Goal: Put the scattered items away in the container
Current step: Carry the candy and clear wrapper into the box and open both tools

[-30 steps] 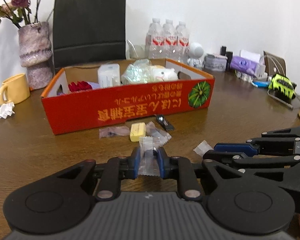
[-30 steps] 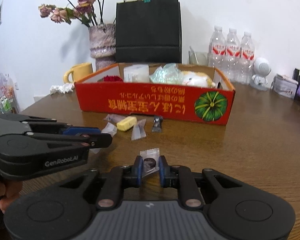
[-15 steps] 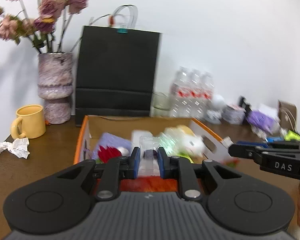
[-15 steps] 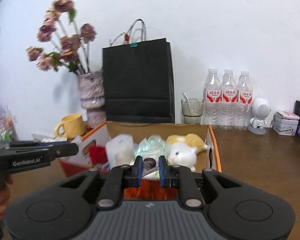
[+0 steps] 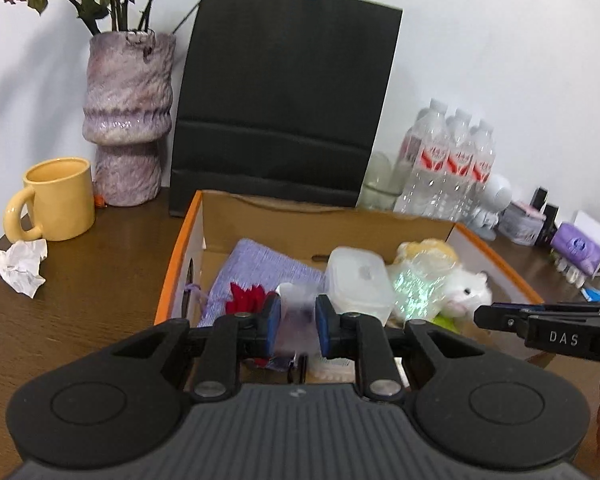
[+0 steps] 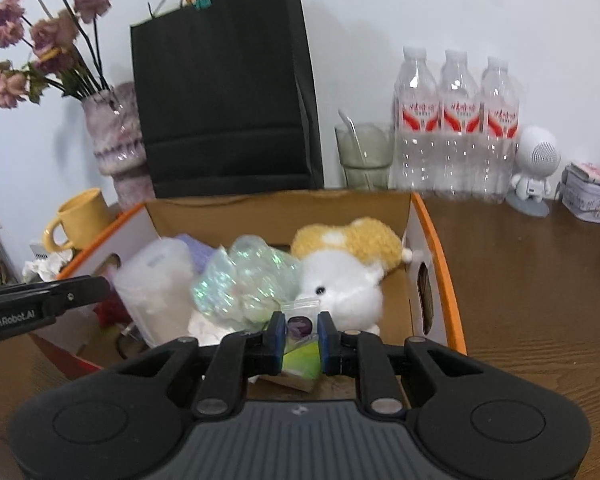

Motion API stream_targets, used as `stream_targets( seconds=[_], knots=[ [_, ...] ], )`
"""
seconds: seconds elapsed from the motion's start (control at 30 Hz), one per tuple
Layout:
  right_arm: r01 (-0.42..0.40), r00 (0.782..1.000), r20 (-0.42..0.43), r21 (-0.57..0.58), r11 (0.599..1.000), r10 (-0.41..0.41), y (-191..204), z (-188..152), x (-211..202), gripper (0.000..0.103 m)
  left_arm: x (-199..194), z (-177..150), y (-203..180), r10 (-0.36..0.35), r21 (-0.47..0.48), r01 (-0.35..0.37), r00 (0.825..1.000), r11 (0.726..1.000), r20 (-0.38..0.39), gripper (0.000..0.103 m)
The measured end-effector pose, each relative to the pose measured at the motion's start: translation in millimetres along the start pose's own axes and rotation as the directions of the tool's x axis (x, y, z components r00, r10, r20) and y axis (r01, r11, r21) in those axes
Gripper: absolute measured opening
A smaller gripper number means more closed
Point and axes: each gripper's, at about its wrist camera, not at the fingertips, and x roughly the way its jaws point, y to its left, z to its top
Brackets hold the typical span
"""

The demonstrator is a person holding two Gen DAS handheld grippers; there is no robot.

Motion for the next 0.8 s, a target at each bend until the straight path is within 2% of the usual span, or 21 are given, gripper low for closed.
stream_targets(
  seconds=[0.03,0.07,0.1,0.13,0.17,0.2,0.27,0.3,0.33,0.47,0.67,0.8],
  knots=[
    [0.003,1.000,-0.003,0.004,1.000,-0.003,-1,0,1,0.019,1,-1,0,0.002,0.004,-0.002,1.000,1.000,-0.004,0.033],
    [0.008,1.000,-0.004,0.007,1.000,-0.008,-2,-1,1,0.023,1,-2,-1,0.003,0.007,-0.003,1.000,1.000,-0.006,0.036],
    [0.005,1.000,-0.006,0.010,1.000,-0.005,-3,0,1,0.040,1,-3,-2,0.009,0.011,-0.009,1.000,1.000,-0.004,0.042],
    [-0.003,1.000,-0.006,0.017,1.000,0.003,-4,0,0,0.051,0,-4,-3,0.016,0.014,-0.016,1.000,1.000,-0.001,0.051],
    [-0.007,1.000,0.000,0.017,1.000,0.007,-4,1,-2,0.068,-1,-4,-4,0.021,0.014,-0.022,1.000,1.000,0.006,0.056],
    [-0.004,1.000,0.009,0.007,1.000,0.004,-3,1,-4,0.074,-3,-3,-5,0.021,0.013,-0.021,1.000,1.000,0.014,0.063],
    [0.012,1.000,0.027,-0.018,1.000,-0.012,1,2,-10,0.080,-6,-2,-6,0.021,0.009,-0.021,0.999,1.000,0.027,0.080],
    [0.018,0.999,0.034,-0.024,1.000,-0.017,3,3,-12,0.087,-8,-1,-6,0.028,0.005,-0.028,0.999,1.000,0.035,0.093],
    [0.022,0.999,0.041,-0.027,0.999,-0.021,4,4,-14,0.090,-10,0,-7,0.040,0.003,-0.041,0.998,0.999,0.046,0.102],
    [0.042,0.999,0.035,-0.050,0.998,-0.041,9,5,-17,0.095,-11,0,-12,0.055,0.013,-0.056,0.997,0.998,0.055,0.103],
    [0.044,0.999,0.030,-0.073,0.996,-0.042,16,4,-19,0.095,-14,0,-16,0.069,0.022,-0.070,0.996,0.997,0.053,0.103],
    [0.045,0.998,0.051,-0.064,0.997,-0.042,15,5,-27,0.095,-26,2,-16,0.061,0.019,-0.063,0.995,0.998,0.080,0.103]
  ],
)
